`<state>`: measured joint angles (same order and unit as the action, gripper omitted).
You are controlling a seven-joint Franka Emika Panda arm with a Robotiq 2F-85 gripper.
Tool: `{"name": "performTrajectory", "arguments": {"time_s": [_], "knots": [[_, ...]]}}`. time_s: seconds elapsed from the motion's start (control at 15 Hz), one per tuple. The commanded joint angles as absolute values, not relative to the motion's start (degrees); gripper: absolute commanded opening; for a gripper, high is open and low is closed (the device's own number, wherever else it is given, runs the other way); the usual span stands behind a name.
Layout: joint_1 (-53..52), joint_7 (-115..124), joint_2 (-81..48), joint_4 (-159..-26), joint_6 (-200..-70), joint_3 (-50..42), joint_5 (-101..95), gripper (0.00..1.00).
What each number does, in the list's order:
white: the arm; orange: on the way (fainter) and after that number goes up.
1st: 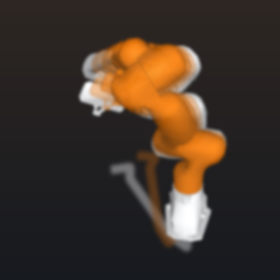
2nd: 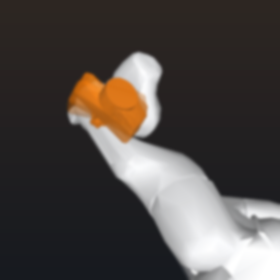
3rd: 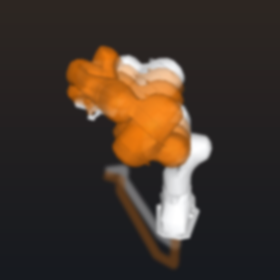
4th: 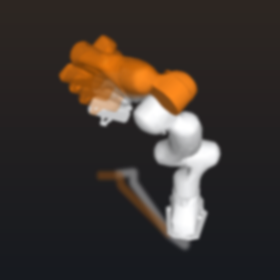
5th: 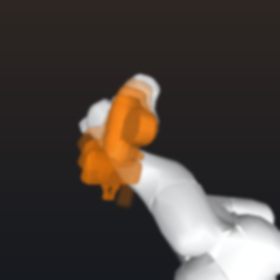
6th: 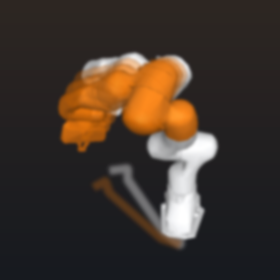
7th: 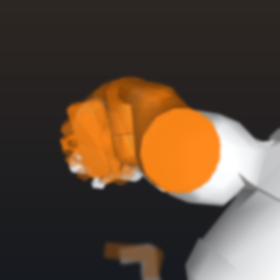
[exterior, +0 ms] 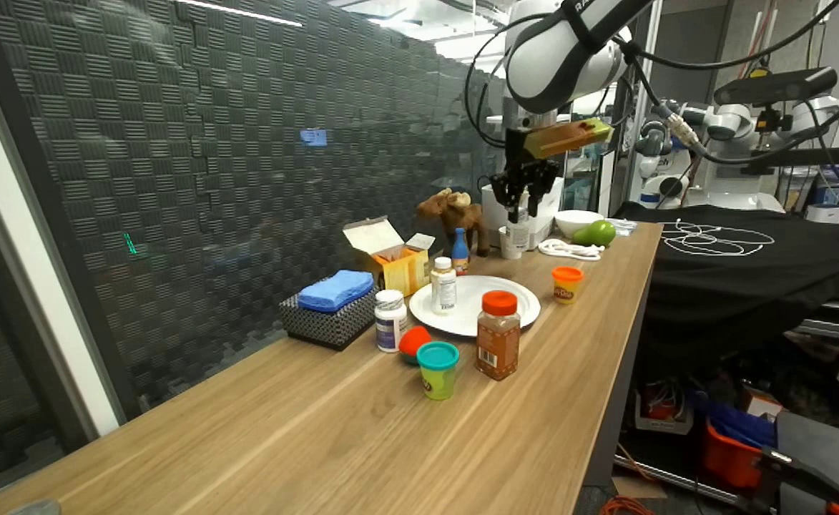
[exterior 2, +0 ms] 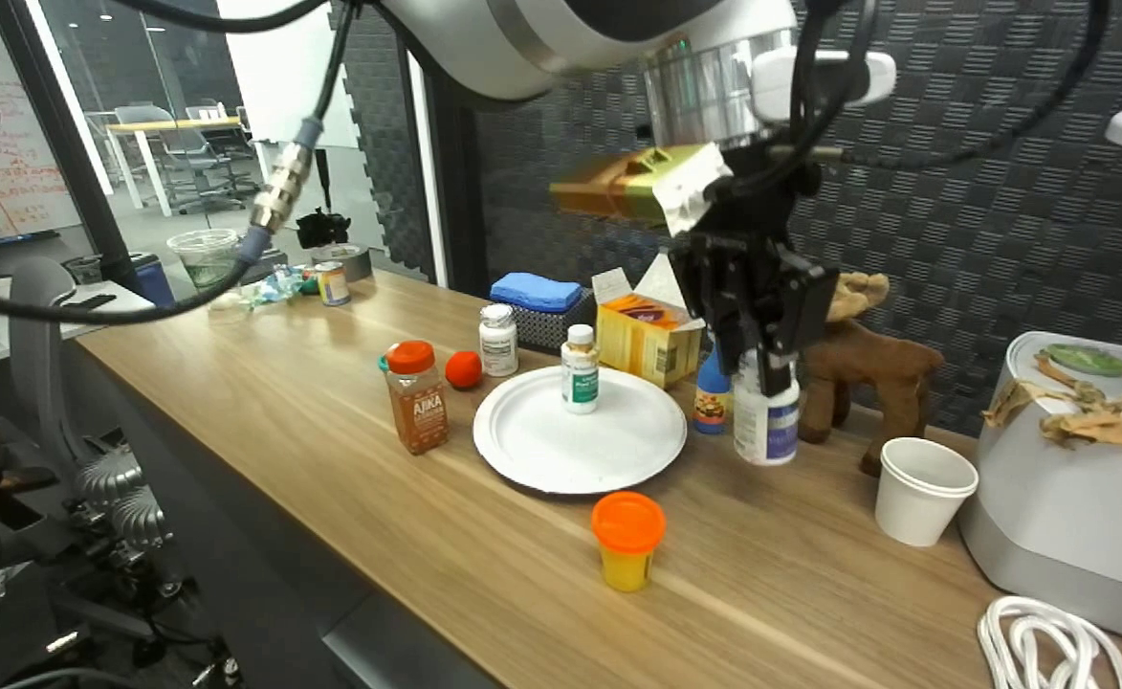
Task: Put the bottles and orange plushie that are around the white plate on the white plate
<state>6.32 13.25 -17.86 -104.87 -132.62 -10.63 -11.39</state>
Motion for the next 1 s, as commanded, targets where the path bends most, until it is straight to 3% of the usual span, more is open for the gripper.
{"name": "performTrajectory", "arguments": {"time_s": [0.0, 0.93], "knots": [[3.8, 12.2, -15.0, -104.2, -131.3, -9.1, -12.8, 0.19], [4.0, 0.1, -21.8, -101.3, -131.2, -2.6, -1.3, 0.19]]}}
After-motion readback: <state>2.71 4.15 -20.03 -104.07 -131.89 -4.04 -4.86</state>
